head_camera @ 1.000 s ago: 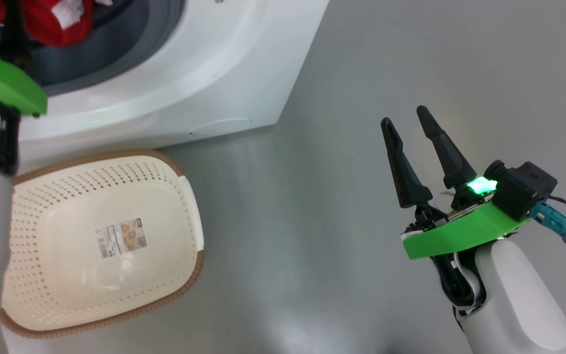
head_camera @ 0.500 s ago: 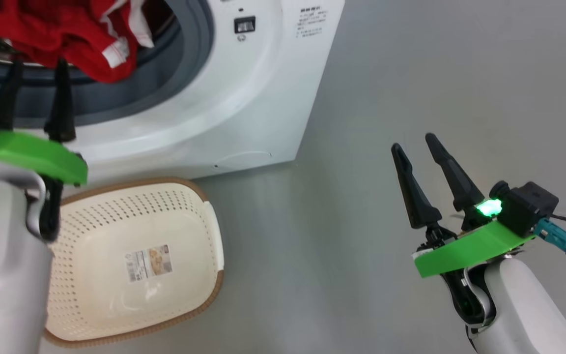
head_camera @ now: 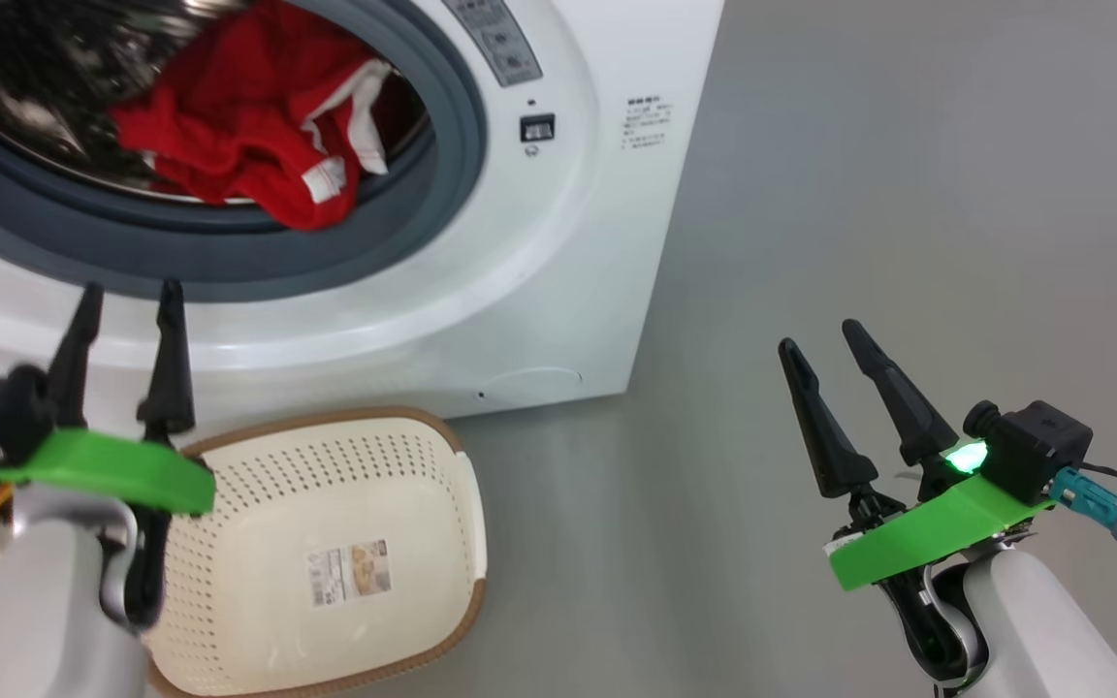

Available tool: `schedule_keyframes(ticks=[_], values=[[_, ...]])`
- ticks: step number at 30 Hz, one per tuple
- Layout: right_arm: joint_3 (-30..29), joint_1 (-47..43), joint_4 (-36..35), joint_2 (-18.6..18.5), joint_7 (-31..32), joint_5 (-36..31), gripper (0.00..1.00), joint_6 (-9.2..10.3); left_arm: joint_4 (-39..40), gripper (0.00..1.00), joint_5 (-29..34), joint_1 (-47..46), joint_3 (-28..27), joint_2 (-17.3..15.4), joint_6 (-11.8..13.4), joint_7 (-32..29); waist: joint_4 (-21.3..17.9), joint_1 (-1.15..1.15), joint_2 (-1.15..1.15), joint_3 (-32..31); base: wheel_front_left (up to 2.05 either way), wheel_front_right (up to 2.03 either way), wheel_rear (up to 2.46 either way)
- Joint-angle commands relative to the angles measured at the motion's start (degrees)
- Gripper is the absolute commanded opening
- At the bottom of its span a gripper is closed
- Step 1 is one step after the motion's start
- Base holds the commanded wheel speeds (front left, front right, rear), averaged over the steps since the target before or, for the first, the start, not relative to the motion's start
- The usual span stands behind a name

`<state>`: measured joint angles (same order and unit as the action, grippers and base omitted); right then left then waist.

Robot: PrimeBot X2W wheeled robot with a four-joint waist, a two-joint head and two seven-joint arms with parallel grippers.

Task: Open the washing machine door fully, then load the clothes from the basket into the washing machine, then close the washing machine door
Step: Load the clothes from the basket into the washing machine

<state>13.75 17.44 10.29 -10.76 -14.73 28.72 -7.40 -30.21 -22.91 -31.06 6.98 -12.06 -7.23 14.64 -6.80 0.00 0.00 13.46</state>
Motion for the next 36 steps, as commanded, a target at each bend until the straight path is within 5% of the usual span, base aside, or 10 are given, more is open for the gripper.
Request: schedule_keyframes(ticks=[1, 36], values=[[1.2, -0.9, -1.2, -0.4, -0.3, 0.4, 1.00, -0.09, 2.6, 1.00, 0.5, 1.5, -2.1, -1.7, 0.5, 0.4, 1.6, 0.00, 0.00, -2.5, 0.00, 0.00, 0.00], [0.9, -6.7, 0.0, -3.9, -0.3, 2.0, 1.00, -0.09, 26.0, 1.00, 2.8, 30.0, -8.2, 4.1, 4.4, 0.4, 4.9, 0.00, 0.00, -10.1, 0.00, 0.00, 0.00]])
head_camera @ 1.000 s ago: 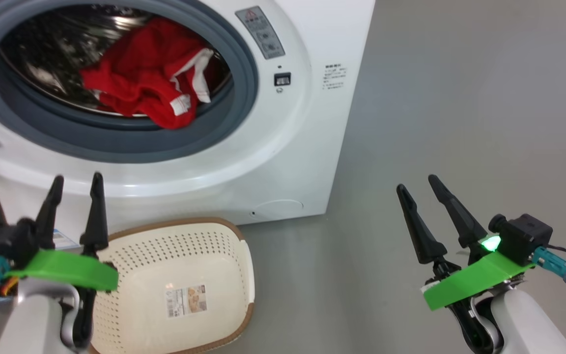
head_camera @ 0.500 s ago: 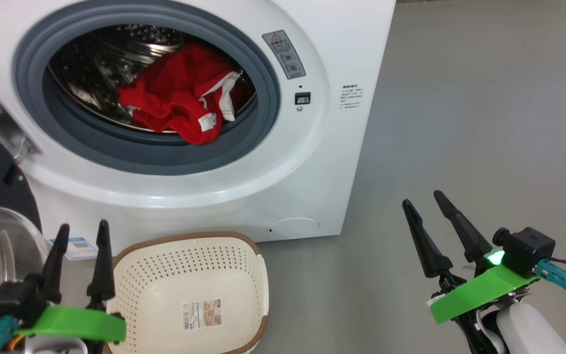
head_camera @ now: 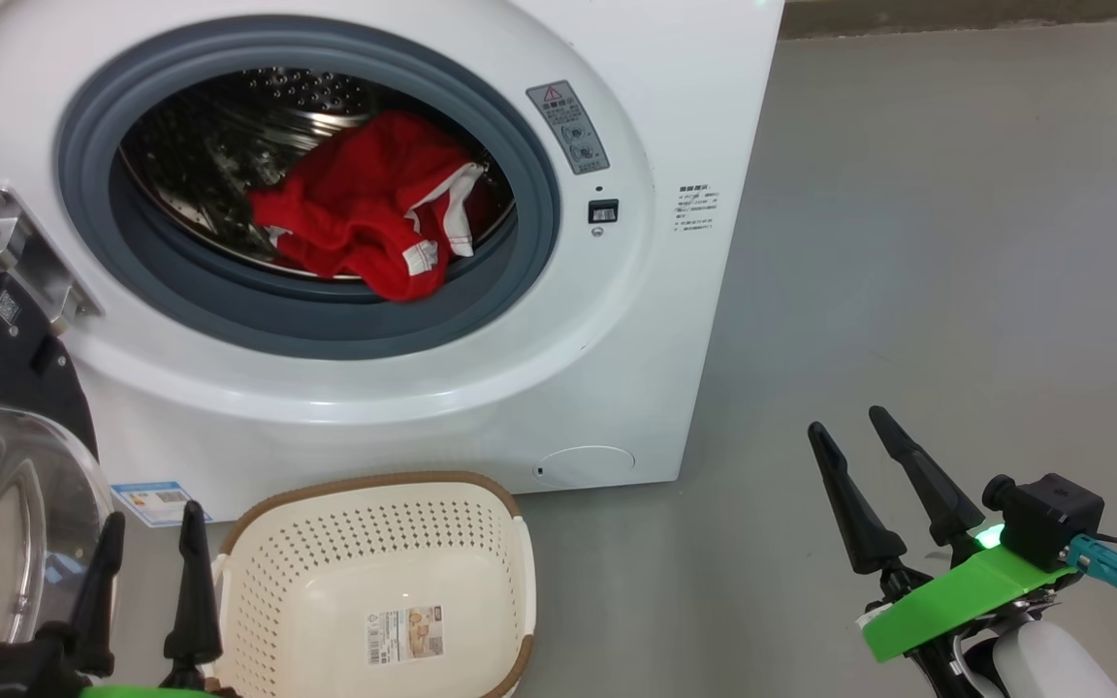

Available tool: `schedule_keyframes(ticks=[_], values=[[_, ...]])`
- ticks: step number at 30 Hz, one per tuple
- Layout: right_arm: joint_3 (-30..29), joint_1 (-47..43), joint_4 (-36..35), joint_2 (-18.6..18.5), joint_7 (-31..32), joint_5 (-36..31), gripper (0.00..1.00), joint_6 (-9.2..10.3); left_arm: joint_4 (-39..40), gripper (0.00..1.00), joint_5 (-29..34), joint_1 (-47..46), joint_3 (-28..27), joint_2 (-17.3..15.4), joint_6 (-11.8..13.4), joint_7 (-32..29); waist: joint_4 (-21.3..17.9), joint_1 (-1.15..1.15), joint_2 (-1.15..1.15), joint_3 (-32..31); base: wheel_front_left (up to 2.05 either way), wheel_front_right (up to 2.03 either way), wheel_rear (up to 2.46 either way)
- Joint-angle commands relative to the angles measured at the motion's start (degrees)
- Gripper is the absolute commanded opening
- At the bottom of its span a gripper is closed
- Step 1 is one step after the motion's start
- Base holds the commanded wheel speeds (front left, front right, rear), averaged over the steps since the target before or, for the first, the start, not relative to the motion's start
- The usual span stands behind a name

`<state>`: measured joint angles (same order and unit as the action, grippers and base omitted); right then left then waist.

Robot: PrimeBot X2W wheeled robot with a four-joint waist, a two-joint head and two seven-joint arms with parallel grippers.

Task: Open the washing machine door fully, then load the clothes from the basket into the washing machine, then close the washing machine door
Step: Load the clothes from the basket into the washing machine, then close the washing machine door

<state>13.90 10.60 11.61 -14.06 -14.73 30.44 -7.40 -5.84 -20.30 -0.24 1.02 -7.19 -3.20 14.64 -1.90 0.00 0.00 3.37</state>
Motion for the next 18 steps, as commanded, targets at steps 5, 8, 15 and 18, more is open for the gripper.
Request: schedule_keyframes(ticks=[5, 8, 15, 18], values=[[0.4, 0.0, -0.9, -0.6, -0.3, 0.1, 1.00, -0.09, 2.0, 1.00, 0.5, 0.0, -2.7, -0.1, 0.2, 0.4, 0.0, 0.00, 0.00, 0.0, 0.00, 0.00, 0.00], [0.3, 0.1, -0.6, -0.6, -0.3, 0.0, 1.00, -0.09, 2.2, 1.00, 0.8, 0.0, -2.7, 0.1, -0.2, 0.4, 0.0, 0.00, 0.00, 0.0, 0.00, 0.00, 0.00], [0.1, 0.4, -0.2, -0.5, -0.3, -0.2, 1.00, -0.09, 2.1, 1.00, 1.2, -0.2, -3.3, 0.7, -0.7, 0.4, -0.1, 0.00, 0.00, -0.2, 0.00, 0.00, 0.00], [0.1, 0.4, -0.2, -0.5, -0.3, -0.2, 1.00, -0.09, 1.8, 1.00, 1.4, -0.4, -3.6, 0.9, -1.0, 0.4, -0.1, 0.00, 0.00, -0.2, 0.00, 0.00, 0.00]])
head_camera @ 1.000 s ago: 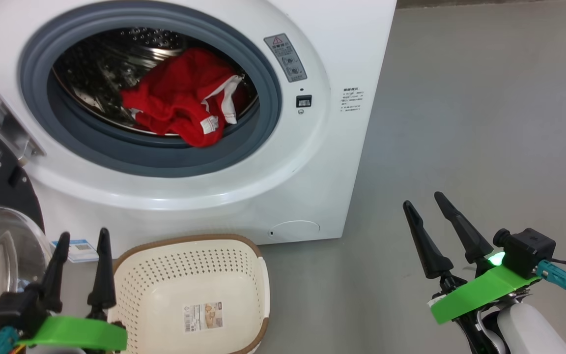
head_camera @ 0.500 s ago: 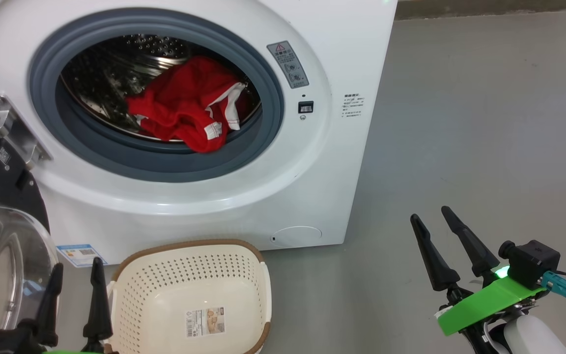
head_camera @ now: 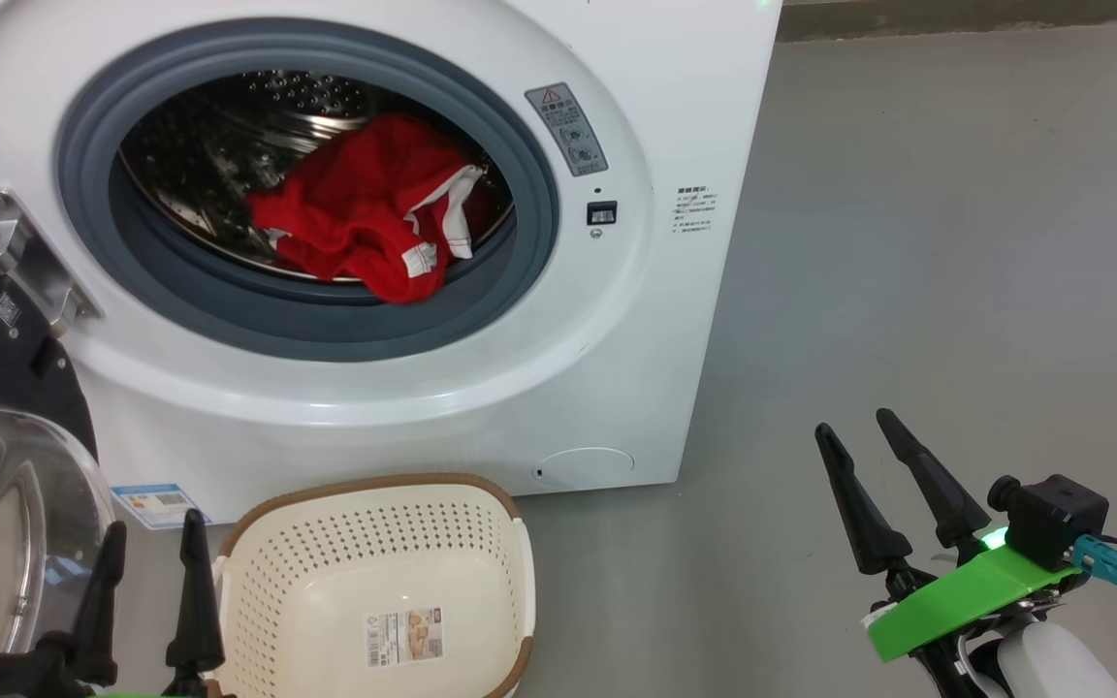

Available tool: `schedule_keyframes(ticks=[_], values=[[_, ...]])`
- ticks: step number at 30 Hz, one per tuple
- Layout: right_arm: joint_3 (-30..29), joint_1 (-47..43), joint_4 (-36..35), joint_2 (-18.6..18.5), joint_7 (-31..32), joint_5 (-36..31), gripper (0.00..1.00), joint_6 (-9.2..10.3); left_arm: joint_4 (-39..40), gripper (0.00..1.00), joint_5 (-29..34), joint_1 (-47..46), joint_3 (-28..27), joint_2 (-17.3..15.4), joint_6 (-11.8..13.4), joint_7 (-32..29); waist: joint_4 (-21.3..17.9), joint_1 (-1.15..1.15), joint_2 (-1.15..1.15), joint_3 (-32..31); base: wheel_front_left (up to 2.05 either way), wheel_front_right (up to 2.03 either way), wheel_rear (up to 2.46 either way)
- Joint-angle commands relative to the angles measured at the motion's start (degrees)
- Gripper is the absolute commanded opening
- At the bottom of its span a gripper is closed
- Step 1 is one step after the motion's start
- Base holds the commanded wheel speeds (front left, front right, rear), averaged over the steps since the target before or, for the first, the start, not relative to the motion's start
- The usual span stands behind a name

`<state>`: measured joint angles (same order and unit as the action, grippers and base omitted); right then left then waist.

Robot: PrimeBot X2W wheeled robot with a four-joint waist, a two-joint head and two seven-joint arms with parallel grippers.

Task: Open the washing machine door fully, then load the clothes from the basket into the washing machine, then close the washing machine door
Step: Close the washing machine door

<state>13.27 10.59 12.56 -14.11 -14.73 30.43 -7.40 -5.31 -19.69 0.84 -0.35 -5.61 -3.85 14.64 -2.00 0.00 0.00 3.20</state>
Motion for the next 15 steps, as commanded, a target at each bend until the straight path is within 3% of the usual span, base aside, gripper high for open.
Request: schedule_keyframes(ticks=[1, 15], values=[[0.8, 0.4, -1.2, -0.4, -0.3, -0.2, 1.00, -0.09, 1.2, 1.00, 0.8, -1.5, -2.3, -0.6, -0.4, 0.4, 0.0, 0.00, 0.00, 0.1, 0.00, 0.00, 0.00], [0.7, 0.6, -1.2, -0.5, -0.3, -0.3, 1.00, -0.09, 1.1, 1.00, 1.8, -1.9, -3.3, 0.0, -1.1, 0.4, 0.2, 0.00, 0.00, 0.4, 0.00, 0.00, 0.00]])
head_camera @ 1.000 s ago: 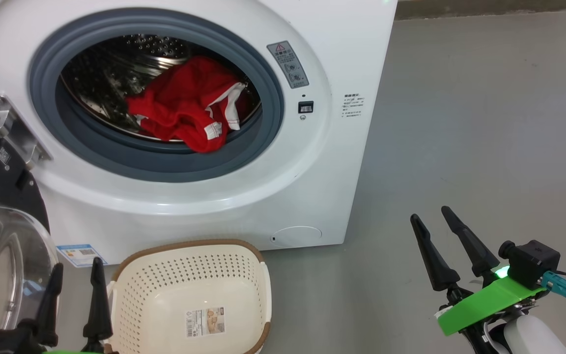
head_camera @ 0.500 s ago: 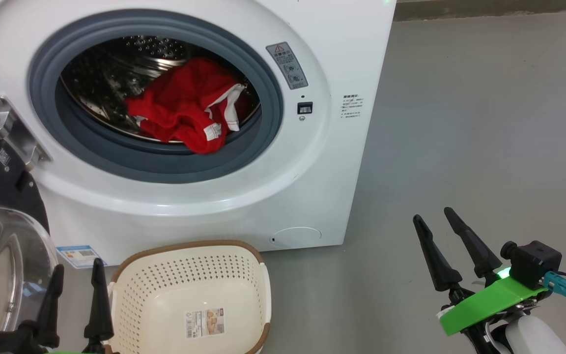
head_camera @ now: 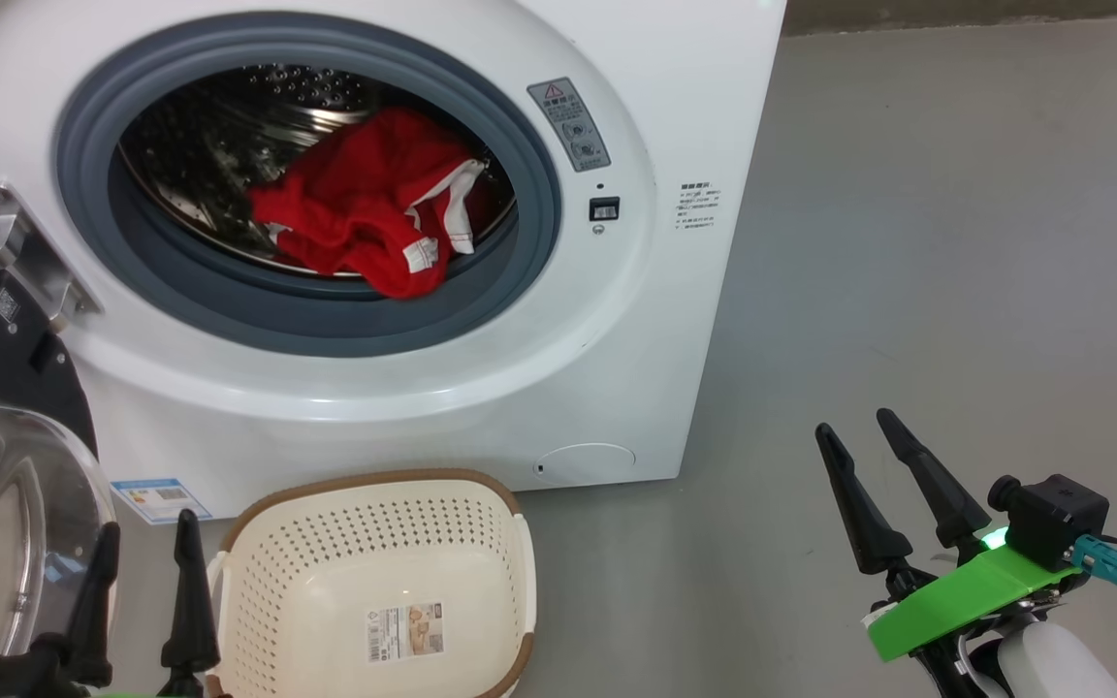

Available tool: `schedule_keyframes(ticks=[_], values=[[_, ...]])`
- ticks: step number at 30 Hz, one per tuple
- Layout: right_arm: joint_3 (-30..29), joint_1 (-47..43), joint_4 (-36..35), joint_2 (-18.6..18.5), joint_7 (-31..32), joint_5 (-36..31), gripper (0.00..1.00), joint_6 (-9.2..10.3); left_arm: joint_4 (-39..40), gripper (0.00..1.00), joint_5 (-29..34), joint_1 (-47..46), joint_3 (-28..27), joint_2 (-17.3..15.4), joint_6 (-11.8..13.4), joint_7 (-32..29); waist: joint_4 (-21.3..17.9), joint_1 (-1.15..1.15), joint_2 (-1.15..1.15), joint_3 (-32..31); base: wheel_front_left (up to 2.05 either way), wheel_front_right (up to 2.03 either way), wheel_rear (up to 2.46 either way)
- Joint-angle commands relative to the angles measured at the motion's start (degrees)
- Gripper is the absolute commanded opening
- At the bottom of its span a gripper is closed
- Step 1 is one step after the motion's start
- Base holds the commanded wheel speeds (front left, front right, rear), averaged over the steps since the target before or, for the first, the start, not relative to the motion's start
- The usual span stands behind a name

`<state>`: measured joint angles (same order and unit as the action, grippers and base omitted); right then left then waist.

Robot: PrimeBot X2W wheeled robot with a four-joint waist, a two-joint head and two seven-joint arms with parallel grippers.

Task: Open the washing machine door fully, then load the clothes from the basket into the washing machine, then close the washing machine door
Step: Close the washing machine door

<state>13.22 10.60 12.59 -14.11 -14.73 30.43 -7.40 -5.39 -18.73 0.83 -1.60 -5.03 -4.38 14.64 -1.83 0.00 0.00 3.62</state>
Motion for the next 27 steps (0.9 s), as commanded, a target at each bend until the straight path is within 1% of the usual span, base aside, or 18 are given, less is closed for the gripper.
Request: schedule_keyframes(ticks=[1, 17, 22, 27], values=[[0.8, 0.6, -1.3, -0.5, -0.3, -0.3, 1.00, -0.09, 1.2, 1.00, 0.9, -1.9, -2.1, -0.5, -0.6, 0.4, 0.0, 0.00, 0.00, 0.0, 0.00, 0.00, 0.00], [1.1, 0.4, -1.4, -0.6, -0.3, -0.3, 1.00, -0.09, 1.3, 1.00, 1.4, -1.5, -2.7, 0.2, -1.3, 0.4, -0.3, 0.00, 0.00, -0.3, -0.03, 0.03, 0.00], [1.2, 0.3, -1.5, -0.8, -0.3, -0.2, 1.00, -0.09, 1.3, 1.00, 1.4, -1.3, -2.9, 0.4, -1.4, 0.4, -0.3, 0.00, 0.00, -0.4, -0.73, 0.72, 0.01], [1.3, 0.2, -1.5, -0.9, -0.3, -0.2, 1.00, -0.09, 1.5, 1.00, 1.6, -1.1, -3.0, 0.6, -1.6, 0.4, -0.3, 0.00, 0.00, -0.6, -1.44, 1.38, 0.06]])
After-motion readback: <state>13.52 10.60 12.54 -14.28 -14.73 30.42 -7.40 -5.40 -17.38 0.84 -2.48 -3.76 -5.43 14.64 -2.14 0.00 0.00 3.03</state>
